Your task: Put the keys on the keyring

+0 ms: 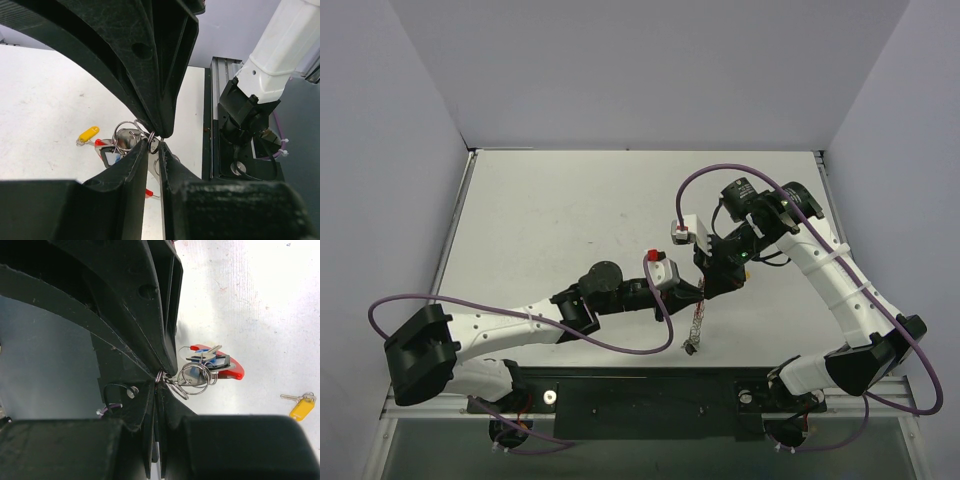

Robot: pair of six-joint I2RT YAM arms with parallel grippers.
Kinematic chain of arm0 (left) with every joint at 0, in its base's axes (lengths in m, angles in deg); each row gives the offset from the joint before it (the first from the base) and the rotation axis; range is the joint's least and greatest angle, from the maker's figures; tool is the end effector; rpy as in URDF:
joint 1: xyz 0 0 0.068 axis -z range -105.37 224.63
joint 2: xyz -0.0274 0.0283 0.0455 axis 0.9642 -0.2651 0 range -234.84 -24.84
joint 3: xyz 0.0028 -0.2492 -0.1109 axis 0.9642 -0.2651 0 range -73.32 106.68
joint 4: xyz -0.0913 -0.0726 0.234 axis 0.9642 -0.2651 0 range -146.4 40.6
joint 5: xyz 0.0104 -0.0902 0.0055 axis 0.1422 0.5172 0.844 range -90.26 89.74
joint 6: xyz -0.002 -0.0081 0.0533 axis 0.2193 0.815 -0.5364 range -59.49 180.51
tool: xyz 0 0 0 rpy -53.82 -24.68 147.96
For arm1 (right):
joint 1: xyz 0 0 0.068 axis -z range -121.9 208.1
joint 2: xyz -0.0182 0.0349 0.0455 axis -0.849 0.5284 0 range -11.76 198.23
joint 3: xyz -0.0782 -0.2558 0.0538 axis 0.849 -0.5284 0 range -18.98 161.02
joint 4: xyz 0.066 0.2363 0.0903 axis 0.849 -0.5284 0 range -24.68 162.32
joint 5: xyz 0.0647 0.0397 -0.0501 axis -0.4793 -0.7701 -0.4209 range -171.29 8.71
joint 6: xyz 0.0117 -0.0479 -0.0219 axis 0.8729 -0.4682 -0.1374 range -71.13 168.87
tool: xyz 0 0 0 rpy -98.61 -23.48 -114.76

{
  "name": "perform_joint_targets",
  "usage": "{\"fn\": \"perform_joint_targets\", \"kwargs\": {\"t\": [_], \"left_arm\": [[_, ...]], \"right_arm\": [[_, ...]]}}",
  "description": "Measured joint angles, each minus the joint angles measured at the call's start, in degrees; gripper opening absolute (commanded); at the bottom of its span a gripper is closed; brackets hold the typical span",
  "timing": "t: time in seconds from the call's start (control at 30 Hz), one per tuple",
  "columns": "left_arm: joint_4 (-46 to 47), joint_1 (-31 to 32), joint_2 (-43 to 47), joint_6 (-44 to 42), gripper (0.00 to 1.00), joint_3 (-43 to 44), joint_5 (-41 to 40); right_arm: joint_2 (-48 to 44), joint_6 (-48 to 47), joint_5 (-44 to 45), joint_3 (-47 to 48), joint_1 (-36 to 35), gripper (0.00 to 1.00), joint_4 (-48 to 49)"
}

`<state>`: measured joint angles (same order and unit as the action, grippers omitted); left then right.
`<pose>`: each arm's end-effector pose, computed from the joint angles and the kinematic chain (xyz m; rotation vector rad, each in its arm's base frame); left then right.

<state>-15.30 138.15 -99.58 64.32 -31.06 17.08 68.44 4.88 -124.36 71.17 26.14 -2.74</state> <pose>0.1231 -0.2710 0.2903 1.0421 1.2971 -1.1460 0.1976 0.1520 0.3843 -1.7031 1.8296 0.9196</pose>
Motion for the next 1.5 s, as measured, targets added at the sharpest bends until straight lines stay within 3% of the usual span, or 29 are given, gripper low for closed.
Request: {"fn": "perform_joint_targets", "kwargs": {"t": [0.1, 0.2, 0.47, 0.53, 0.57, 0.67, 0.8, 0.9, 1.1, 1.27, 1.5], "left_arm": [[0.44, -0.17, -0.17, 0.74, 0.24, 0.0, 0.13], [1.33, -0.31, -0.28, 1.92, 0.0, 0.0, 0.42], [1.75, -0.7, -0.33, 3.91, 0.0, -0.04, 1.11], [2.25, -0.7, -0.28, 4.33, 0.0, -0.37, 1.07], [2.73, -0.7, -0.13, 4.68, 0.0, -0.72, 0.92], [4.66, -0.7, 0.61, 6.05, 0.0, -2.49, 0.35], [10.1, -0.7, 1.05, 8.92, 0.0, -6.27, -0.61], [15.1, -0.68, 1.16, 10.84, 0.0, -9.6, -1.81], [21.75, -0.33, 1.25, 12.09, 0.0, -12.22, -4.59], [24.37, -0.07, 1.6, 12.07, 0.0, -12.22, -5.35], [25.77, 0.13, 1.79, 12.02, 0.0, -12.22, -6.21]], "right_arm": [[0.0, -0.09, -0.02, 0.0, 0.0, 0.0, 0.0], [0.0, -0.24, -0.04, 0.0, 0.0, 0.0, -0.07], [0.0, -1.03, -0.11, 0.0, 0.04, 0.0, -0.22], [0.0, -1.14, -0.28, 0.0, 0.09, 0.11, -0.22], [-0.02, -1.29, -0.66, 0.0, 0.26, 0.22, -0.2], [-0.17, -2.97, -3.56, 0.0, 1.84, 0.43, -0.17], [-2.47, -8.63, -9.55, -1.29, 6.49, 0.52, 0.17], [-6.67, -15.19, -13.57, -4.17, 9.92, 0.53, 0.17], [-10.47, -25.92, -20.28, -8.59, 10.14, 0.49, -0.61], [-8.39, -31.54, -23.15, -11.1, 10.21, 0.31, -0.61], [-6.01, -34.62, -25.53, -11.08, 11.72, 0.26, -0.55]]}}
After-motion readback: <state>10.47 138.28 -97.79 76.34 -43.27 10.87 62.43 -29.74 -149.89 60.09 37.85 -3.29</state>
